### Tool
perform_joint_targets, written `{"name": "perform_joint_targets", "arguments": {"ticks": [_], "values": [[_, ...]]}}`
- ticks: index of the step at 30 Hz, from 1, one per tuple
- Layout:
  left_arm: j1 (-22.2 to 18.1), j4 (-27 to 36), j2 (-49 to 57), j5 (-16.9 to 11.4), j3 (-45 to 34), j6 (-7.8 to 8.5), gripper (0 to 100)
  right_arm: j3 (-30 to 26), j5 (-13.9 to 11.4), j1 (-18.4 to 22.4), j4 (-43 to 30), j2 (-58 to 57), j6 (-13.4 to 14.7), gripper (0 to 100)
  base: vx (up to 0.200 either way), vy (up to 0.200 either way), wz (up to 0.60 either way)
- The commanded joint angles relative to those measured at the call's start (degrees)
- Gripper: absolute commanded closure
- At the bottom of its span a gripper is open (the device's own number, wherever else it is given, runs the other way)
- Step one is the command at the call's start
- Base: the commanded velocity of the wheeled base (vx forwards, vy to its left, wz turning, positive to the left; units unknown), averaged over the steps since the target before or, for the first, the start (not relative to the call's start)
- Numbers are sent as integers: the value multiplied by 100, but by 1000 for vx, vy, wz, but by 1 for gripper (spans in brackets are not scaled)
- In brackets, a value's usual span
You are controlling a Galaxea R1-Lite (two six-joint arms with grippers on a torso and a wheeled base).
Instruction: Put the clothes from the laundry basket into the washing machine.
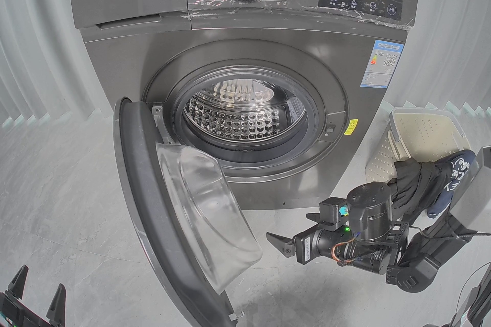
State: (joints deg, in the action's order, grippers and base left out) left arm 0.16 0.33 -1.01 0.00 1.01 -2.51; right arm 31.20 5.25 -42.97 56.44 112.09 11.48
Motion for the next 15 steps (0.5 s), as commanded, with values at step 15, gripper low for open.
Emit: {"name": "perform_joint_targets", "arguments": {"ticks": [15], "values": [[2,2,66,0,-84,-4,0,194,28,-343,341,340,3,0,0,0,0]]}}
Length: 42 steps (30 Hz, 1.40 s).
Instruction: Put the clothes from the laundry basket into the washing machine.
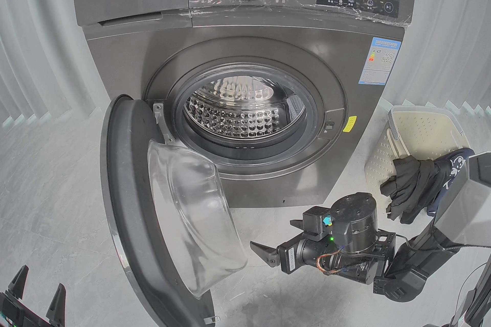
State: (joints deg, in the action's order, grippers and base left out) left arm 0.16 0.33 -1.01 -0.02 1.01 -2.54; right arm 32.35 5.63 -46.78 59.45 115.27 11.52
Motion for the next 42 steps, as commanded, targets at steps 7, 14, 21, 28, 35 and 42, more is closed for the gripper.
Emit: {"name": "perform_joint_targets", "arguments": {"ticks": [7,14,21,28,35,42], "values": [[2,2,66,2,-84,7,0,394,-45,230,-48,136,-18,0,-86,0,0],[2,2,66,2,-84,-1,0,553,-71,248,5,558,-9,0,-86,0,0],[2,2,66,2,-84,-10,0,825,-71,54,-13,707,-1,0,0,0,0],[2,2,66,2,-84,-19,0,1106,-62,-253,66,874,175,0,0,0,0],[2,2,66,2,-84,-10,0,1484,-89,-174,31,865,245,0,0,0,0],[2,2,66,2,-84,-10,0,1757,-264,-33,-109,1059,202,0,-86,0,0]]}}
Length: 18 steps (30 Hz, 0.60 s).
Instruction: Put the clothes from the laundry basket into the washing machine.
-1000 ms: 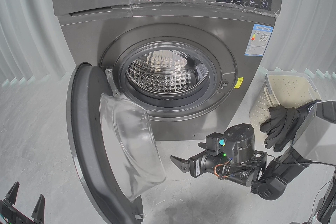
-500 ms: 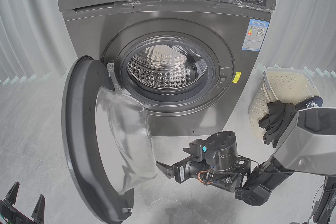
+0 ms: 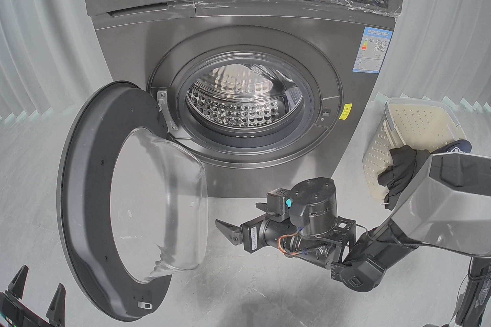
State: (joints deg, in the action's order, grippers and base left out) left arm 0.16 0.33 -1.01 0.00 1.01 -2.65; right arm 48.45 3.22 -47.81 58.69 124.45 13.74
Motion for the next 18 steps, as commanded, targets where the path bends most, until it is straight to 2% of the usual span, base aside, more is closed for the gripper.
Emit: {"name": "perform_joint_targets", "arguments": {"ticks": [1,13,18], "values": [[2,2,66,0,-84,1,0,236,-23,70,-68,228,-20,0,0,0,0],[2,2,66,0,-84,-8,0,824,21,-150,-77,729,-38,0,0,0,0],[2,2,66,0,-84,-8,0,1519,82,-360,-50,1169,-12,0,0,0,0]]}}
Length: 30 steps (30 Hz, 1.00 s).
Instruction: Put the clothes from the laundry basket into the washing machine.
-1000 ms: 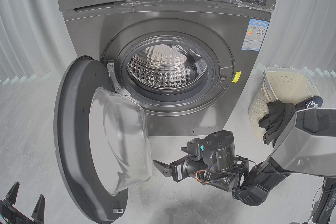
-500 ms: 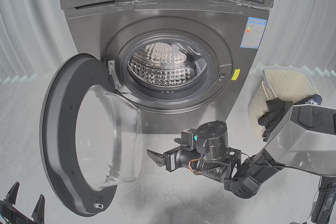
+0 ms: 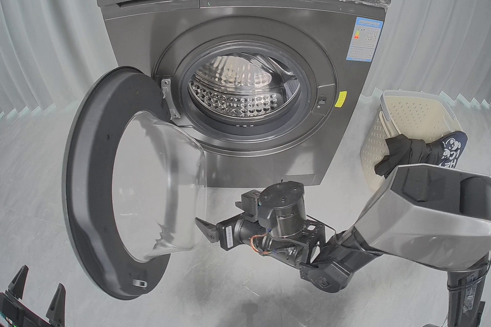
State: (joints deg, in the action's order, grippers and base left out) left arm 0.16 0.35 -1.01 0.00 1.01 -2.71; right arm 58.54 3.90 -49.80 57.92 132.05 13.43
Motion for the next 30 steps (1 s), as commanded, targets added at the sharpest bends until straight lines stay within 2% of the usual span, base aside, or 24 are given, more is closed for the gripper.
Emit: {"name": "perform_joint_targets", "arguments": {"ticks": [1,11,20,21,22,30], "values": [[2,0,66,0,-84,-2,0,597,14,-179,27,453,19,0,0,0,0],[2,0,66,0,-84,-2,0,887,-3,-74,-105,436,1,0,0,0,0],[2,0,66,0,-84,-2,0,1951,76,-144,-1107,840,19,0,0,0,0],[2,0,66,0,-84,-11,0,2179,295,-179,-1292,928,10,0,0,0,0],[2,0,66,0,-84,-2,0,2302,357,-197,-1380,989,10,0,0,0,0],[2,0,66,0,-84,-11,0,3067,454,-408,-1476,1447,19,0,0,0,0]]}}
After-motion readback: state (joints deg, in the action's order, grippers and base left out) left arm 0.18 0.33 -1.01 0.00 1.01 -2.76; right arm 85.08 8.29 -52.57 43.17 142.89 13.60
